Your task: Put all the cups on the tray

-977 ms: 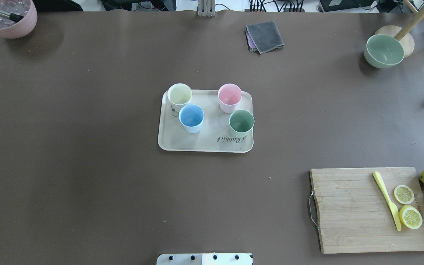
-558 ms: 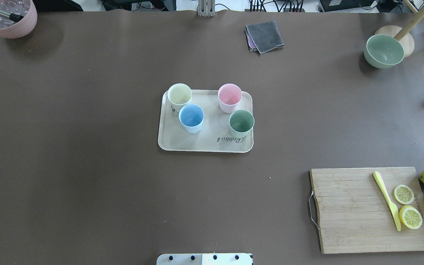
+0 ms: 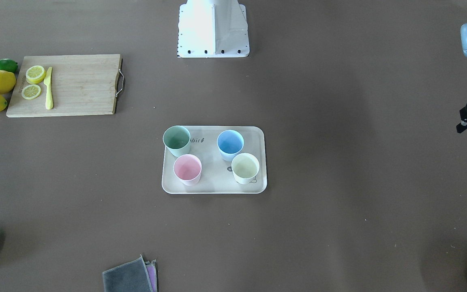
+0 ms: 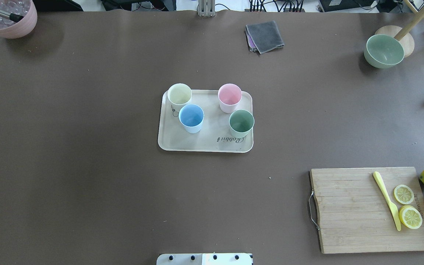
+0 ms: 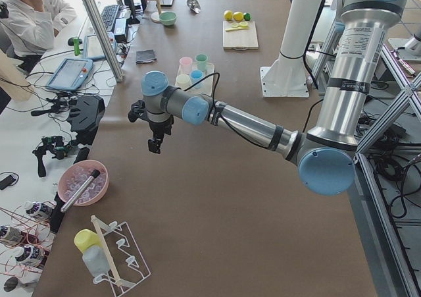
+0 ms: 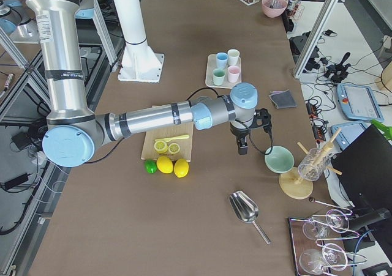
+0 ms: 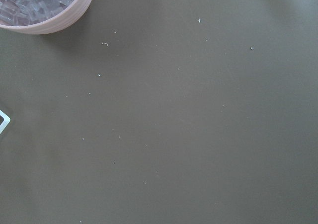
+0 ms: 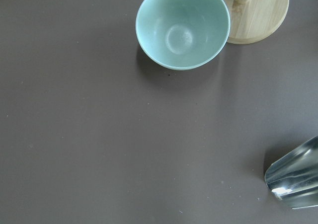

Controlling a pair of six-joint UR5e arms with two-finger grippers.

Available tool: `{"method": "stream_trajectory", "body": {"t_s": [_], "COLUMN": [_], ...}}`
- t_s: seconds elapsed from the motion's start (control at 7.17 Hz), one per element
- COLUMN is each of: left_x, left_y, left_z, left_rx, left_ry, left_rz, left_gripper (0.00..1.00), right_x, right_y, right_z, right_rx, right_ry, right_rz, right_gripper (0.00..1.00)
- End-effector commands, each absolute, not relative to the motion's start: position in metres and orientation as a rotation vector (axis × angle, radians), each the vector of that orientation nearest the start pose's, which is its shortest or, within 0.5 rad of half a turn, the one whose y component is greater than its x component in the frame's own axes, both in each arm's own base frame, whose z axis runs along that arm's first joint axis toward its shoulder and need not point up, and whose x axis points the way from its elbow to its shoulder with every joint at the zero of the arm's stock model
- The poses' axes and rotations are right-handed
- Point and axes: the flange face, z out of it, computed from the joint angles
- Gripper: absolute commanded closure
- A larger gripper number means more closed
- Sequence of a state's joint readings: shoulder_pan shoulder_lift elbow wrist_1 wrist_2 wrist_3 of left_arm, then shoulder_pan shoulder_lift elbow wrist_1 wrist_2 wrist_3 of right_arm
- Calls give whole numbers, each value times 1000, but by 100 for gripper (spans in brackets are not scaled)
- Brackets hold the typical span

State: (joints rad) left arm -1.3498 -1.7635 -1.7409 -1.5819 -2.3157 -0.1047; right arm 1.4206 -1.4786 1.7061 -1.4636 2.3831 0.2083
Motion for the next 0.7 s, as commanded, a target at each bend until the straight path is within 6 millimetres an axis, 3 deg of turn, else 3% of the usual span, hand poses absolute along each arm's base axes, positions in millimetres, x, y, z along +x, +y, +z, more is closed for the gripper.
{"method": "stream_trajectory", "body": {"t_s": [0.0,0.56], "left_x": [57,55], "left_y": [-562,-559], "left_z": [475,464], "left_rx": [231,252], "left_ry": [785,788], "left_rz": [245,250], "left_gripper": [2,2], "right_x": [-13,-4], "right_y": [-540,-534], "right_z": [540,553], "right_rx": [146,133], "right_ry": [-840,-833], "right_rz": [-53,-29], "right_gripper": [0,0]}}
